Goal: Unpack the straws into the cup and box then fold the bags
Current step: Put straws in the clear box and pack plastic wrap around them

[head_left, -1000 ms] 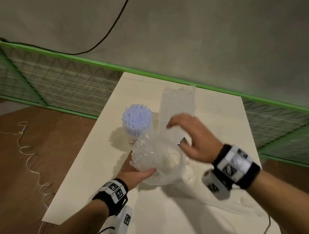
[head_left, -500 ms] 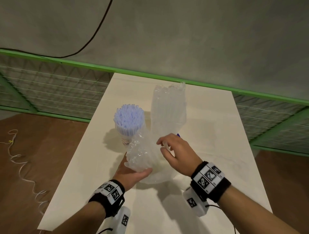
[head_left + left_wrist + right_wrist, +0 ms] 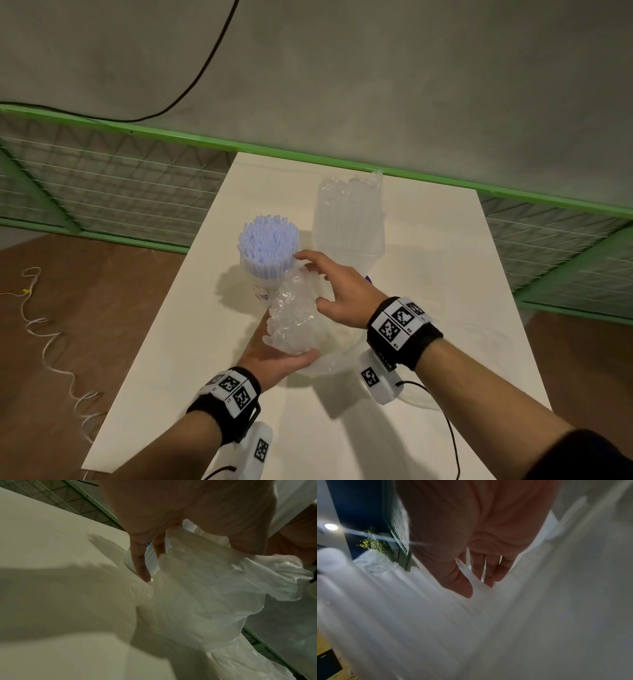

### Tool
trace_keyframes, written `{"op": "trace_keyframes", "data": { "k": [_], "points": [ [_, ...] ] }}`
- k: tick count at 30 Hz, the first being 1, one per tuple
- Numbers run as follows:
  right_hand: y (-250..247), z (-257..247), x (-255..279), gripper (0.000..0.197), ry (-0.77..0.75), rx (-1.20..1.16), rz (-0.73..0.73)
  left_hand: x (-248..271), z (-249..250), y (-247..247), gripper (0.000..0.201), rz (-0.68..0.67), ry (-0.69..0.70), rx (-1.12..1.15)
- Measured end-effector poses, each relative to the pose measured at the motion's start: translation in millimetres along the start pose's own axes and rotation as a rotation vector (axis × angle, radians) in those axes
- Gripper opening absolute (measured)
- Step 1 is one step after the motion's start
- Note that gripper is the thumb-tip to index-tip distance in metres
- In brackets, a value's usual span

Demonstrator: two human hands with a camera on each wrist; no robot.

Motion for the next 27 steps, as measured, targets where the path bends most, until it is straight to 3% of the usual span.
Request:
{"op": "trace_keyframes", "data": {
  "k": [4,7,12,27],
  "points": [
    [-5,-5,-4,0.066,-0.086,0.010,0.053,-2,2,-1,0.071,-0.006,0.021,-0.016],
    [-6,-6,-3,0.045,-0.147,0.020,0.116,-2,2,-3,0.073,0.005,0.017,-0.038],
    [-7,-6,5,0.018,-0.129,-0.058,0.228,-3,4,-5,0.072,-0.001,0.024,-0.052],
    [-8,2,20,0.032,-0.097,0.015,0.363,-2,7,-8,0.071,0.026,0.000,-0.092]
  ]
}}
Point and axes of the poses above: each hand's wrist, its own x-axis away from the middle knuckle, its own y-axis out of the palm, z = x × y, the point moved 6 cm from there along -x, towards the middle knuckle
